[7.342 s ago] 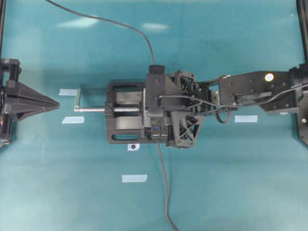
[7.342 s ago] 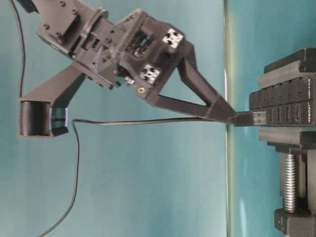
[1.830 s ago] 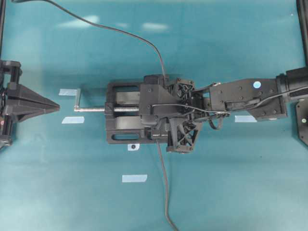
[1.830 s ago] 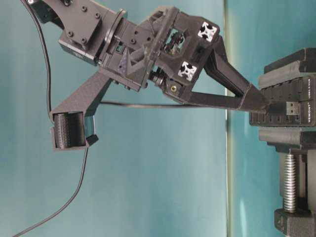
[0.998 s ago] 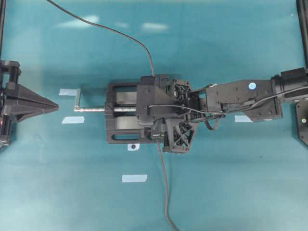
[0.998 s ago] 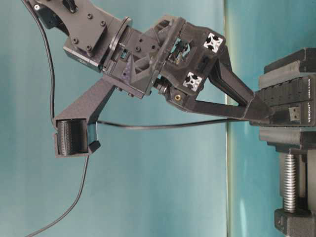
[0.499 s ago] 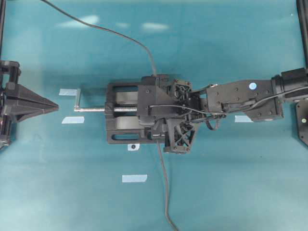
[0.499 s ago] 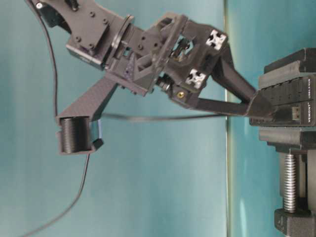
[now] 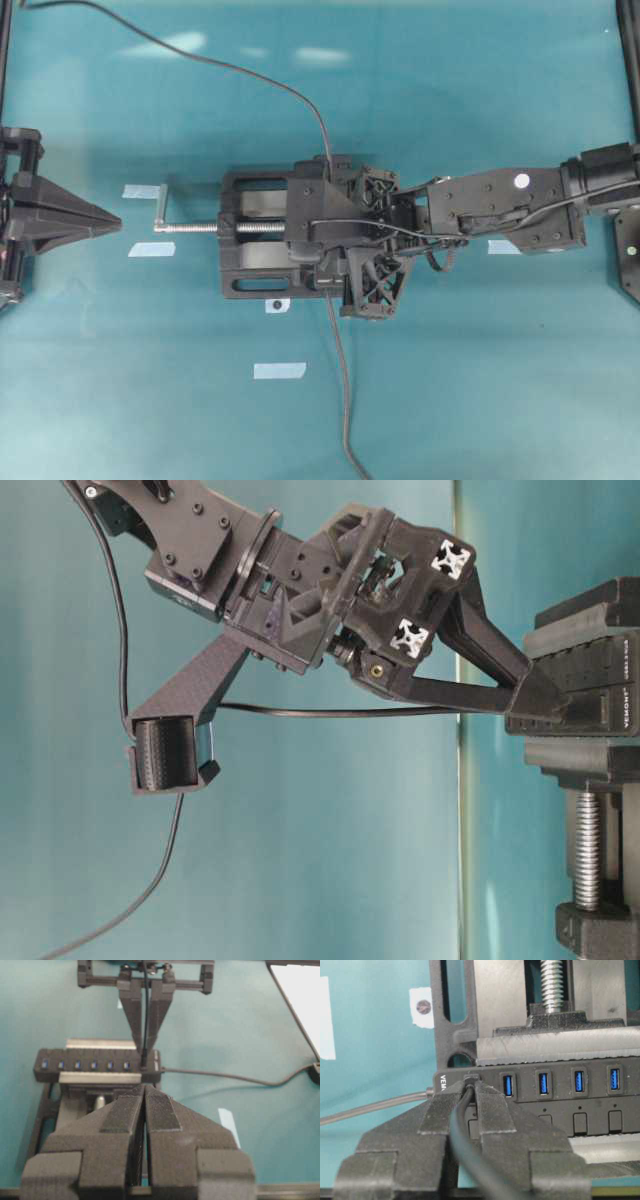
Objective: Insert the USB into the front port of the fixed hub.
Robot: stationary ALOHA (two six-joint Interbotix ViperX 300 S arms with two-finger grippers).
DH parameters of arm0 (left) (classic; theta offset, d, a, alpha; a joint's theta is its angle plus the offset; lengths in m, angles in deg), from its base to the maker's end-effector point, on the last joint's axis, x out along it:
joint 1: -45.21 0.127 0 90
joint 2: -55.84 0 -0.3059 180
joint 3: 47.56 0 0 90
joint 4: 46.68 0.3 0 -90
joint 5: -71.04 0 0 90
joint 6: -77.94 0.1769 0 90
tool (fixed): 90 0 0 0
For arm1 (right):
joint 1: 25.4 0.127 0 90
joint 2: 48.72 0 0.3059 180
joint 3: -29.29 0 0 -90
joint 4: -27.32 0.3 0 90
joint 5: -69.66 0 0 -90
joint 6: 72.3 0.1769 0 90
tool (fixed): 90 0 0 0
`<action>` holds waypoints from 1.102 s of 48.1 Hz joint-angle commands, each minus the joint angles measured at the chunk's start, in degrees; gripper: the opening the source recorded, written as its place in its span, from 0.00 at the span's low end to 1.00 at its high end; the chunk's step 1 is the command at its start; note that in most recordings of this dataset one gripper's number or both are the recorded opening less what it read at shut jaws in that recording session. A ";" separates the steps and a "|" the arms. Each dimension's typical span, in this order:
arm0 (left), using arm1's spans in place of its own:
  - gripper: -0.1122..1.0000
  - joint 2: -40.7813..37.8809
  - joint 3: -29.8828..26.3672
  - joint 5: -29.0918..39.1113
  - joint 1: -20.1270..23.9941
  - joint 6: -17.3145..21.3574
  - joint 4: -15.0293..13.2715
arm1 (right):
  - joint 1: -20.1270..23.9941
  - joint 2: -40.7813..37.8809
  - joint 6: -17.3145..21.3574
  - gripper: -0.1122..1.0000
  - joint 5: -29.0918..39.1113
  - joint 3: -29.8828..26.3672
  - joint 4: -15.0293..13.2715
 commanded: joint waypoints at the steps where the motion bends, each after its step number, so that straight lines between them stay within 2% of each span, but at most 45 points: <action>1: 0.10 -0.26 -0.53 -0.26 -0.09 -0.09 0.18 | 0.35 0.00 0.44 0.18 0.18 -0.26 0.18; 53: 0.10 -0.26 -0.35 -0.26 -0.09 -0.09 0.09 | 1.05 -1.67 0.44 0.18 1.85 -0.97 0.44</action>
